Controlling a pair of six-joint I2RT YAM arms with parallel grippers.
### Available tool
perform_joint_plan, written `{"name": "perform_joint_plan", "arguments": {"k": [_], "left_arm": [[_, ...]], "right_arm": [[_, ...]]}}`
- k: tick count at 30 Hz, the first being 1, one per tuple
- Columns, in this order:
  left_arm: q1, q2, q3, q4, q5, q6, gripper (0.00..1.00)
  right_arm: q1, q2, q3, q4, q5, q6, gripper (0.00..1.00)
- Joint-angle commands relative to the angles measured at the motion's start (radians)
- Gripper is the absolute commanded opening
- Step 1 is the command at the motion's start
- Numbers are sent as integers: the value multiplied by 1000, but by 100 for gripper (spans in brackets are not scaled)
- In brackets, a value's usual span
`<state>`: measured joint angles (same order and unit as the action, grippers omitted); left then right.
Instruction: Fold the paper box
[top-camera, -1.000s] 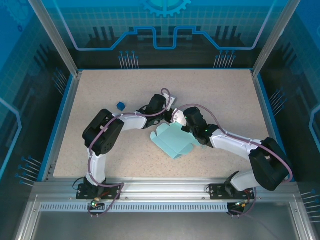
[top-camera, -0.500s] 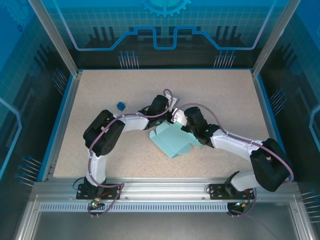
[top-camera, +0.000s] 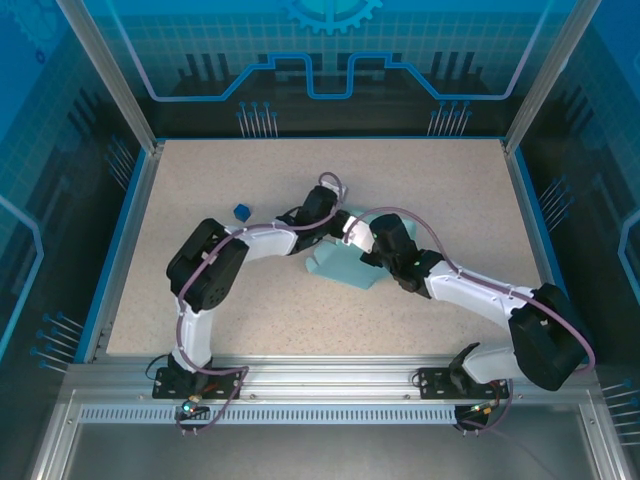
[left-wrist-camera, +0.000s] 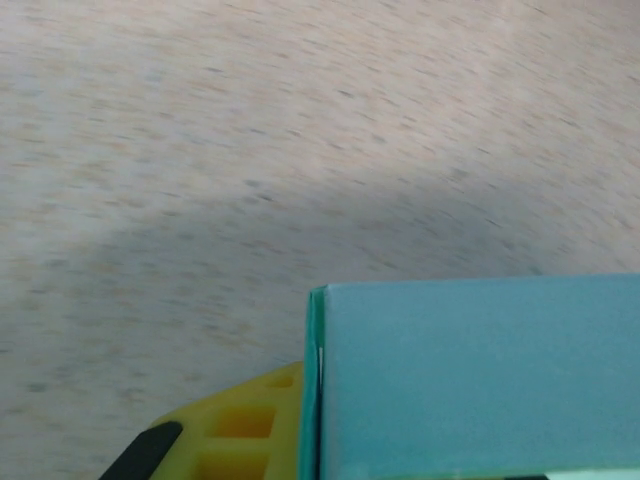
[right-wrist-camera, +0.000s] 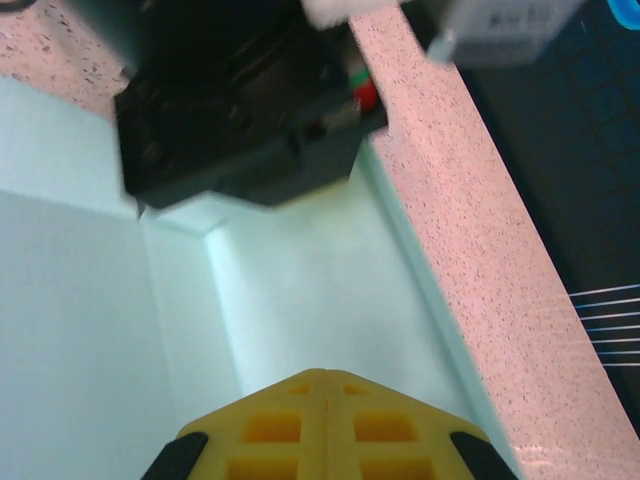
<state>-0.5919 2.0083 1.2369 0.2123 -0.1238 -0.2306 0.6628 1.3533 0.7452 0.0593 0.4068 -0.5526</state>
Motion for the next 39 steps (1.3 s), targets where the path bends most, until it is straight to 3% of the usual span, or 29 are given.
{"name": "perform_joint_plan", "arguments": {"k": [1, 6, 10, 18, 22, 28, 39], "left_arm": [[9, -5, 16, -18, -33, -14, 15], [9, -25, -28, 54, 77, 27, 14], [10, -52, -63, 89, 144, 94, 11], [10, -127, -127, 67, 95, 109, 5], [9, -161, -153, 37, 57, 56, 4], [9, -193, -160, -8, 23, 7, 4], [7, -211, -161, -24, 13, 11, 3]], "right_arm": [[-4, -2, -6, -25, 5, 23, 0], [-20, 2, 15, -23, 21, 46, 0], [-43, -33, 52, -87, -35, 111, 3], [-156, -186, 128, -297, -299, 378, 44], [-200, -189, 205, -427, -360, 527, 54], [-182, -91, 309, -565, -337, 735, 55], [-103, 83, 410, -646, -140, 780, 52]]}}
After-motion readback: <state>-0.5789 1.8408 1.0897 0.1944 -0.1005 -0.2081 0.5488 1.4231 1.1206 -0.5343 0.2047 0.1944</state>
